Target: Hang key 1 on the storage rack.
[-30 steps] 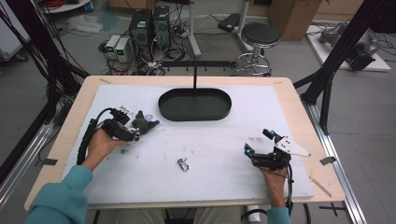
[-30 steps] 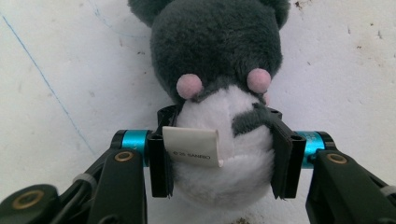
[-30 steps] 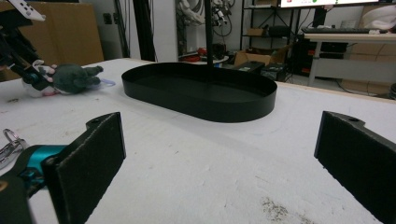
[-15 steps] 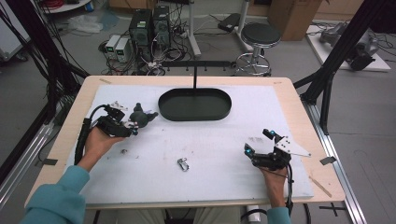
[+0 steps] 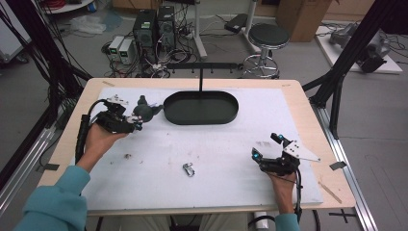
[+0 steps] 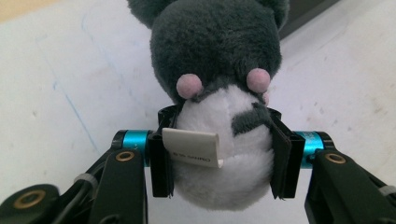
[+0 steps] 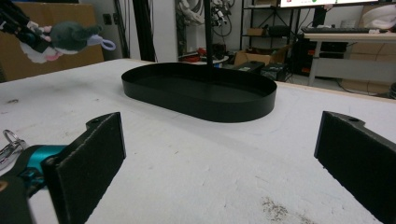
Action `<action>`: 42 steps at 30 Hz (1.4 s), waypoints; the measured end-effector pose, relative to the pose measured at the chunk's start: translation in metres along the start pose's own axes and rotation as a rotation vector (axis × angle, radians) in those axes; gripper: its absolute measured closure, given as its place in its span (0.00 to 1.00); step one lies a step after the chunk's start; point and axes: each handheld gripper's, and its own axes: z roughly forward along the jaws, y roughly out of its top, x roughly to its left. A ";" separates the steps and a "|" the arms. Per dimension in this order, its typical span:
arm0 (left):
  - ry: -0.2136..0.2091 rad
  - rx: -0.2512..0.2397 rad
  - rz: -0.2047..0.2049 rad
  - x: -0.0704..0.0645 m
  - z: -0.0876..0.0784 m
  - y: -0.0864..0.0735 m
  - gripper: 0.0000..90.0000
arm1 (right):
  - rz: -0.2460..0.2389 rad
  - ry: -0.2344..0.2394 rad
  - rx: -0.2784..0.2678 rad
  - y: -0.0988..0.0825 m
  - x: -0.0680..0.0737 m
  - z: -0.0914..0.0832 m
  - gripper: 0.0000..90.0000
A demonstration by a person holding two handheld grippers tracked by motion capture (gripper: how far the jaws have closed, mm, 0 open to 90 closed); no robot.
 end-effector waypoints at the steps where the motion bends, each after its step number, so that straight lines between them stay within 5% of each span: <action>1: 0.000 0.001 0.009 -0.001 -0.001 0.003 0.58 | 0.001 0.001 0.000 0.000 0.000 0.000 0.01; 9: -0.010 -0.038 0.052 -0.013 -0.008 0.035 0.58 | -0.001 0.000 0.000 0.000 0.000 0.000 0.01; 22: -0.007 -0.052 0.080 -0.021 -0.006 0.066 0.58 | -0.002 0.000 0.000 0.000 0.000 0.000 0.01; 42: -0.038 -0.081 0.052 -0.019 0.001 0.096 0.58 | -0.002 0.000 0.000 0.000 0.000 0.000 0.01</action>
